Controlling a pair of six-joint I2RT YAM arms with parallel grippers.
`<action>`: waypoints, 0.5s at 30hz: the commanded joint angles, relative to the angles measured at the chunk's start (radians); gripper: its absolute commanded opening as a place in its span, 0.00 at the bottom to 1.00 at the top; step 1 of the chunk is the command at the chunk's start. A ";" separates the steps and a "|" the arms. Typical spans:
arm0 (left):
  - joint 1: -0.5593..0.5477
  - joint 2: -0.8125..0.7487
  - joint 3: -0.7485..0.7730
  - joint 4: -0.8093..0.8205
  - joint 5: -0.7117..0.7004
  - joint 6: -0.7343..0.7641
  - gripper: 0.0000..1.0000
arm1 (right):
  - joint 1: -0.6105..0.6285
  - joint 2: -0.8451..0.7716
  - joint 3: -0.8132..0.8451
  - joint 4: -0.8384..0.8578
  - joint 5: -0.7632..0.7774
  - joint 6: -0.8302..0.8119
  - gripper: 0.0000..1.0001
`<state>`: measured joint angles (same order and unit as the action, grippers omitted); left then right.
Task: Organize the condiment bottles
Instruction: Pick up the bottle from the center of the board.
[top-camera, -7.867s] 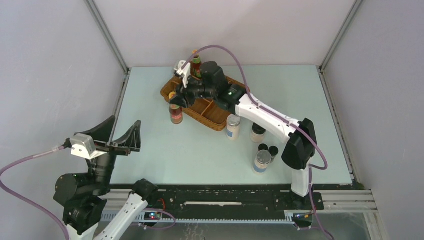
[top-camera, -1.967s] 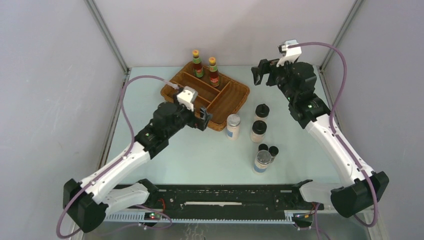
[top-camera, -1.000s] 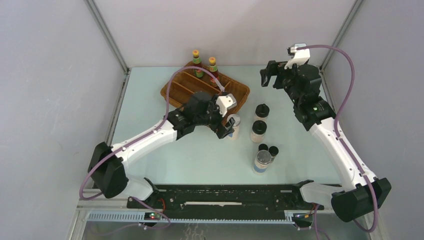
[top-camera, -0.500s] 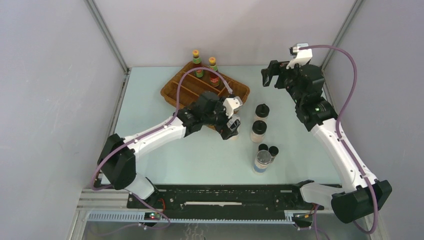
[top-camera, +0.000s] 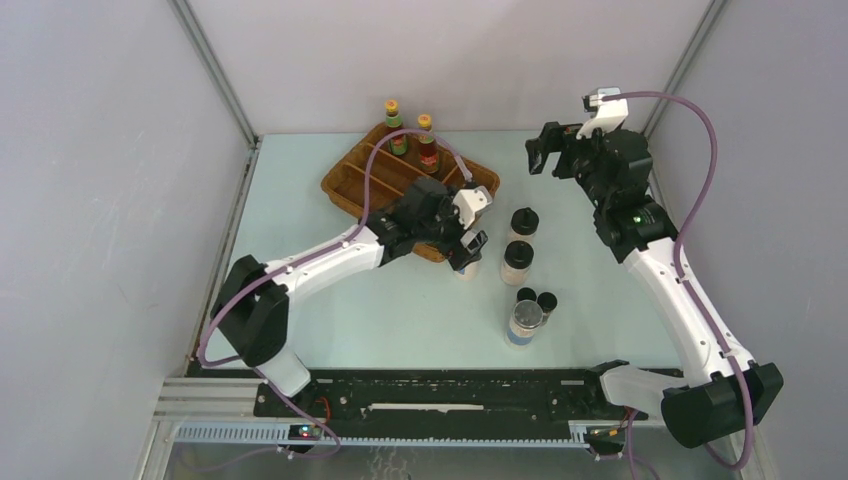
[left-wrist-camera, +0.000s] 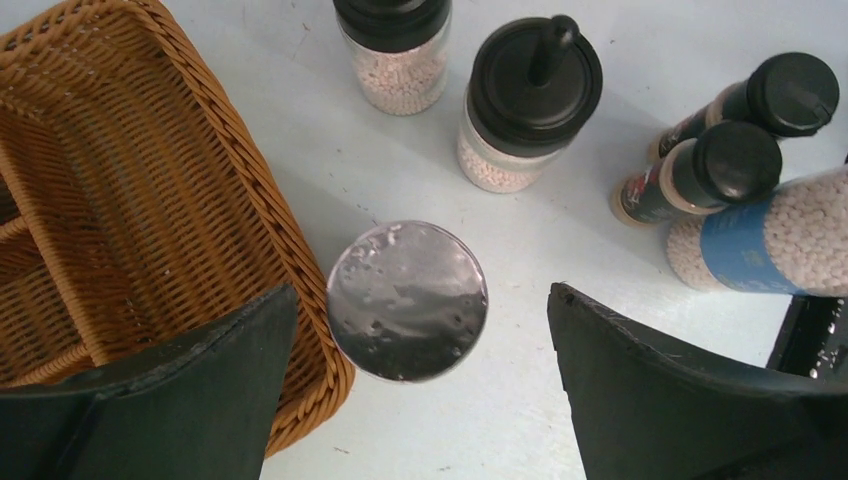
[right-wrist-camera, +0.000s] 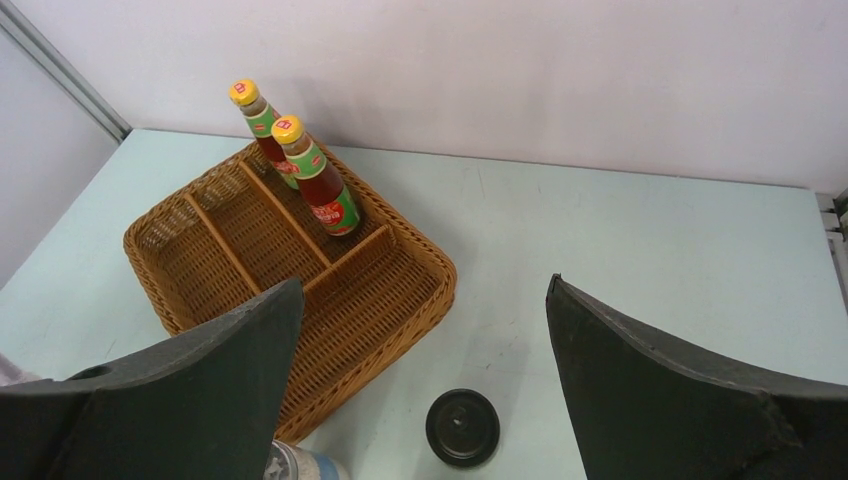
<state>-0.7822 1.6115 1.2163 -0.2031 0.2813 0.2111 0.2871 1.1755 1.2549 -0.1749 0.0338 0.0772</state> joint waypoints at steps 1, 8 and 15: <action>0.017 0.026 0.089 0.044 0.013 0.015 1.00 | -0.017 -0.009 0.002 0.031 -0.023 0.011 1.00; 0.038 0.059 0.111 0.043 0.045 0.002 1.00 | -0.033 0.005 0.001 0.040 -0.054 0.021 1.00; 0.043 0.084 0.122 0.021 0.068 -0.012 1.00 | -0.040 0.020 0.001 0.044 -0.066 0.025 1.00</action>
<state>-0.7425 1.6821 1.2610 -0.1921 0.3107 0.2089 0.2558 1.1889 1.2549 -0.1684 -0.0143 0.0845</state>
